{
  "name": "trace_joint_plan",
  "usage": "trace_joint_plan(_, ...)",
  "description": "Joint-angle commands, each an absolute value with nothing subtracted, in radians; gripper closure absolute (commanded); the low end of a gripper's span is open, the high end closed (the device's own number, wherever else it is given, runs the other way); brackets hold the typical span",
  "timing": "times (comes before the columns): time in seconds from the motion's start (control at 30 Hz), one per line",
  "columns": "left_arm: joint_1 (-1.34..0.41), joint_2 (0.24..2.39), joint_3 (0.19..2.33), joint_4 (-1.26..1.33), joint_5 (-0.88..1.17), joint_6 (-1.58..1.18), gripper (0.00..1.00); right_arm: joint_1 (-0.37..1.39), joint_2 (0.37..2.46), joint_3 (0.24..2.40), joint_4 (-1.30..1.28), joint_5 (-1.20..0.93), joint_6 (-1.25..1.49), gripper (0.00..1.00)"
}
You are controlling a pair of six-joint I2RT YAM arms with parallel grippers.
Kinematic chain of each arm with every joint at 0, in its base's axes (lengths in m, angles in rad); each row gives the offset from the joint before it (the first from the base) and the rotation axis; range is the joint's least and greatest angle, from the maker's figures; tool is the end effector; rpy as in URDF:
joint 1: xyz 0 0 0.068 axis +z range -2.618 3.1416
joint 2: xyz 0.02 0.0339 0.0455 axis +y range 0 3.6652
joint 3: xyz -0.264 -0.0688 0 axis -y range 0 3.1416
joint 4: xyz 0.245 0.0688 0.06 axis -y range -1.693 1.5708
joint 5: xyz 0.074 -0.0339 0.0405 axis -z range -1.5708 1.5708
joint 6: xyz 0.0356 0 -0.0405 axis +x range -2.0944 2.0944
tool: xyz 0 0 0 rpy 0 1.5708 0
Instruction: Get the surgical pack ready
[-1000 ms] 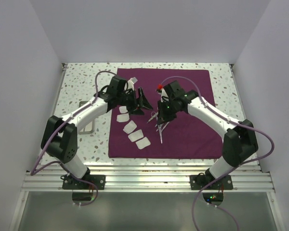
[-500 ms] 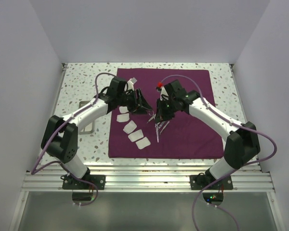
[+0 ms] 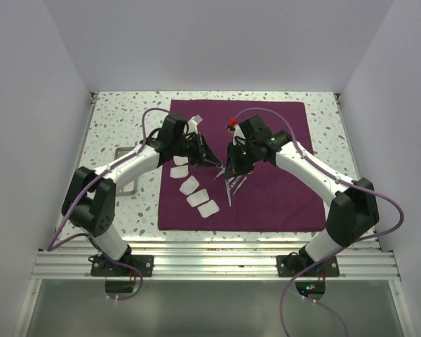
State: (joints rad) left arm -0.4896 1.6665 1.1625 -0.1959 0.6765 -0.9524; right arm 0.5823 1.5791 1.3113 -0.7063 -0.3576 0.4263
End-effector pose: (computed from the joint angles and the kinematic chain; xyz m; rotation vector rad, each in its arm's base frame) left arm 0.3130 -0.1921 0.2450 -0.1771 2.5554 -1.4443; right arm 0.2727 0.1945 0.2817 -0.3561 2.6512 0.8195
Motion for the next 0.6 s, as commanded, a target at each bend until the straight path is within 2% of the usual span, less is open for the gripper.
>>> trace_joint_plan(0.0,-0.476,1.657,1.199,-0.241,0.677,-0.881,1.0,0.587,1.581,1.409,-0.735,-0.362,0.416,0.91)
trace_joint_plan(0.07,-0.445,1.635,1.221,-0.365,0.615,-0.789,1.0,0.586,1.585,1.431,-0.796,-0.298,0.387,0.67)
trace_joint_plan(0.17,-0.367,1.58,1.235,-0.485,0.557,-0.674,1.0,0.583,1.574,1.447,-0.871,-0.182,0.368,0.56)
trace_joint_plan(0.3,-0.212,1.497,1.264,-0.684,0.422,-0.513,1.0,0.584,1.556,1.396,-0.917,-0.158,0.344,0.55)
trace_joint_plan(0.4,-0.069,1.437,1.29,-0.736,0.324,-0.396,1.0,0.584,1.529,1.312,-0.904,-0.202,0.347,0.55)
trace_joint_plan(0.57,0.057,1.473,1.387,-0.833,0.051,-0.207,1.0,0.584,1.477,1.207,-0.894,-0.25,0.347,0.55)
